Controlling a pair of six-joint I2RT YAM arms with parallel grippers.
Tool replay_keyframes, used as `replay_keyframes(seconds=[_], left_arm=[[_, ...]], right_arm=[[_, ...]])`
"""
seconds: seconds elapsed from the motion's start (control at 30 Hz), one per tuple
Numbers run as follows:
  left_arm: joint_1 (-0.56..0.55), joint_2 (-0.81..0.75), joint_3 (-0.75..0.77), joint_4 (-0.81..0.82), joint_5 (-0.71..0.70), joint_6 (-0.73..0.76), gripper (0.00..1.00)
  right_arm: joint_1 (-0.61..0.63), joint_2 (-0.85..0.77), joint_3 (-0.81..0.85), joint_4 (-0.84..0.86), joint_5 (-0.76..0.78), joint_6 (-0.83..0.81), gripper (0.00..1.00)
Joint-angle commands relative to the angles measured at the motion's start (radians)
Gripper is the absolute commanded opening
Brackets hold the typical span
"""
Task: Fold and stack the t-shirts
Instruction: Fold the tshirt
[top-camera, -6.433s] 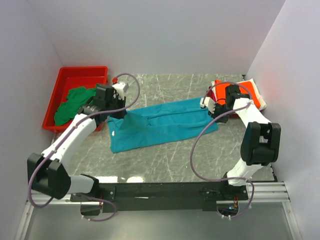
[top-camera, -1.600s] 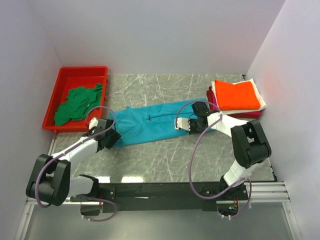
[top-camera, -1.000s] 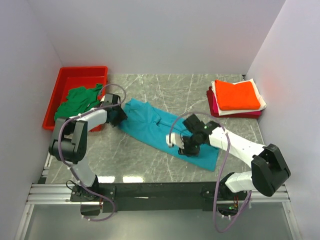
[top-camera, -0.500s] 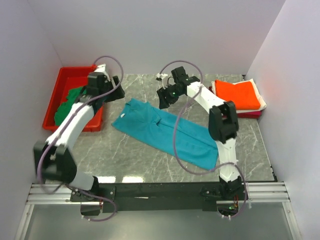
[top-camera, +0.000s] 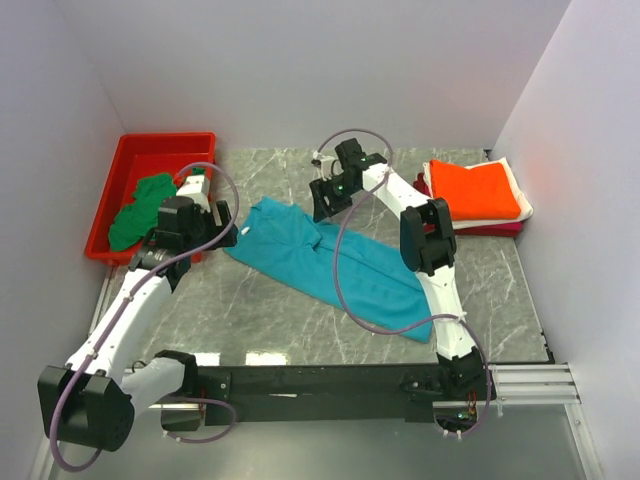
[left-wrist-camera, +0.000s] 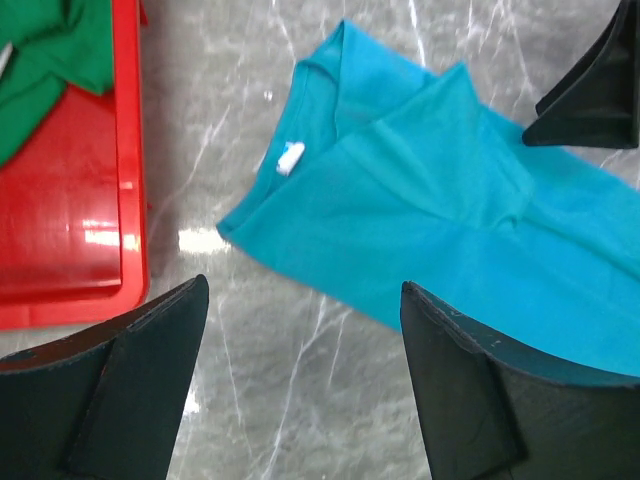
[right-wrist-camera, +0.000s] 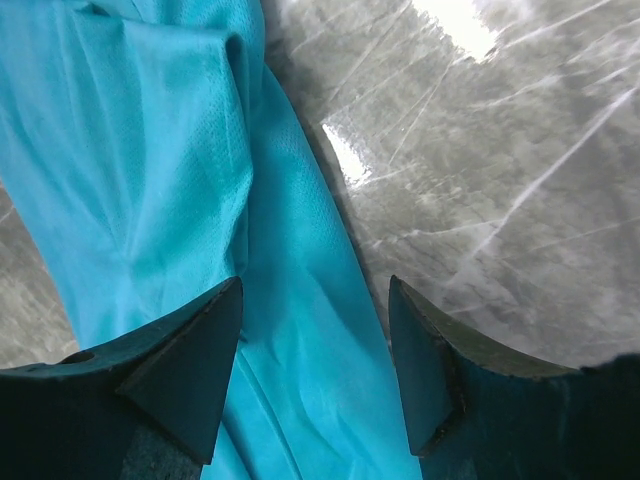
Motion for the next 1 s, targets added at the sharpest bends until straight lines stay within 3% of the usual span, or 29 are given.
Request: replay_keyframes(seconds=[0.0,0.2,0.33,0.4,0.43,0.5,0.53,0.63,0.9,0.97], left_arm=[[0.003,-0.067,-0.014,0.044,0.001,0.015,0.83],[0.003,-0.082,-0.027,0.053,0.02,0.013,0.82],[0.003,-0.081,-0.028,0.054,0.029,0.016,0.82],[0.003,-0.081,-0.03,0.054,0.035,0.015,0.82],[0.003,-0.082,-0.03,0.054,0.035,0.013,0.82],[0.003,-0.079,-0.031,0.054,0.04,0.015,0.82],[0.003,-0.079,-0.031,0.056,0.041,0.013,0.82],[0.003,-0.078,-0.036,0.062,0.06,0.012,0.82],[0.003,-0.042,-0.038,0.082,0.122,0.006,0.82],[0.003,-0.024,-0.031,0.09,0.145,-0.001,0.82]], right_arm=[[0.022,0.023,0.042,-0.045,0.027,0.025,0.67],[0.025,0.043,0.051,-0.044,0.105,0.06,0.65],[0.028,0.057,0.067,-0.064,0.103,0.056,0.58],[0.028,0.064,0.074,-0.074,0.09,0.051,0.48],[0.027,0.064,0.076,-0.078,0.082,0.05,0.35],[0.025,0.064,0.082,-0.085,0.054,0.048,0.23],[0.021,0.063,0.085,-0.082,0.051,0.051,0.12],[-0.014,0.045,0.093,-0.026,0.065,0.099,0.0],[-0.192,0.054,0.156,0.082,0.11,0.281,0.0],[-0.215,0.06,0.165,0.067,0.103,0.272,0.1]])
